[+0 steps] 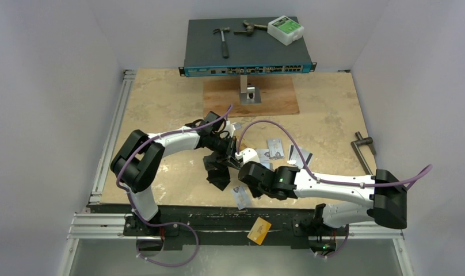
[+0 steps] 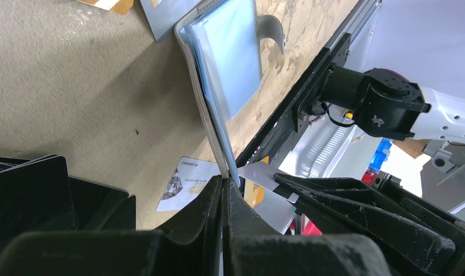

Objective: Put the credit cards into the card holder
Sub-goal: Insert the credit card into the card holder.

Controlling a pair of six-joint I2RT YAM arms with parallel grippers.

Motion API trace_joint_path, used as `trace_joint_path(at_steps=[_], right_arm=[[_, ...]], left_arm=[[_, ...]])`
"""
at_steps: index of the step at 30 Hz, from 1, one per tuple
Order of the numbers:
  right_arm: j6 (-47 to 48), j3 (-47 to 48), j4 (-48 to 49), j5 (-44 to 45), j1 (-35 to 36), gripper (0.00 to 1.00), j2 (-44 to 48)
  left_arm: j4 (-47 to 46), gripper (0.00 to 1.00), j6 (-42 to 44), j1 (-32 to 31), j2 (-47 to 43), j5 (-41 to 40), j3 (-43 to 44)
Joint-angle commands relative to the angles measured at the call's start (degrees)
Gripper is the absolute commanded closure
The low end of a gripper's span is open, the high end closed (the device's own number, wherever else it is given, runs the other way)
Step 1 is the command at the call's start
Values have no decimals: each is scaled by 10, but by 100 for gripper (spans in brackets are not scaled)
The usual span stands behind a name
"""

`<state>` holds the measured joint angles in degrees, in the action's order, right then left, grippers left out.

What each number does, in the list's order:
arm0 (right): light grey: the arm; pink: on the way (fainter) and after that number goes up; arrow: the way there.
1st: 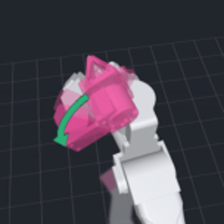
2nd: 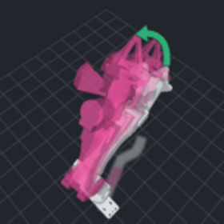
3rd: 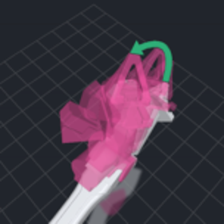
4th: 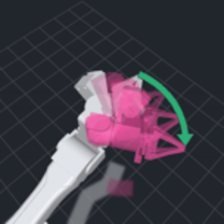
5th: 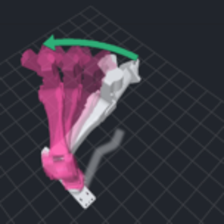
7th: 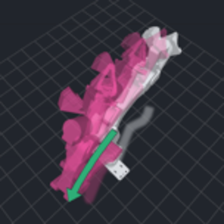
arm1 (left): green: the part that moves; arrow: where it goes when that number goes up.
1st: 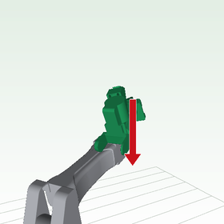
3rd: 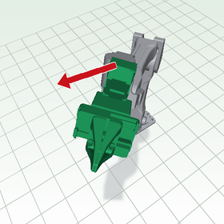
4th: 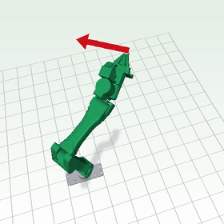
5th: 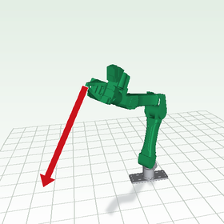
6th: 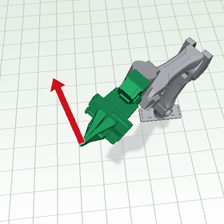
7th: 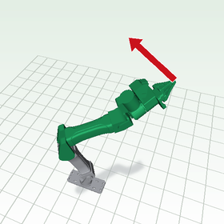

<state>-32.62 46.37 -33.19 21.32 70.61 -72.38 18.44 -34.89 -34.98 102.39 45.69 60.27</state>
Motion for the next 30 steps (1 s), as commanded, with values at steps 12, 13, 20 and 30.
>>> trace_joint_path(at_steps=[12,13,20,30], right_arm=[[-43,6,-22,69,3,100,16],[-51,7,-31,75,3,100,15],[-90,12,-65,111,3,100,22],[-88,11,-46,106,3,100,23]], left_arm=[[-18,100,-4,4,-22,22,-3],[-18,100,-4,4,-23,22,-3],[-22,100,-8,4,-23,26,-4],[-20,100,-4,4,-22,24,-4]])
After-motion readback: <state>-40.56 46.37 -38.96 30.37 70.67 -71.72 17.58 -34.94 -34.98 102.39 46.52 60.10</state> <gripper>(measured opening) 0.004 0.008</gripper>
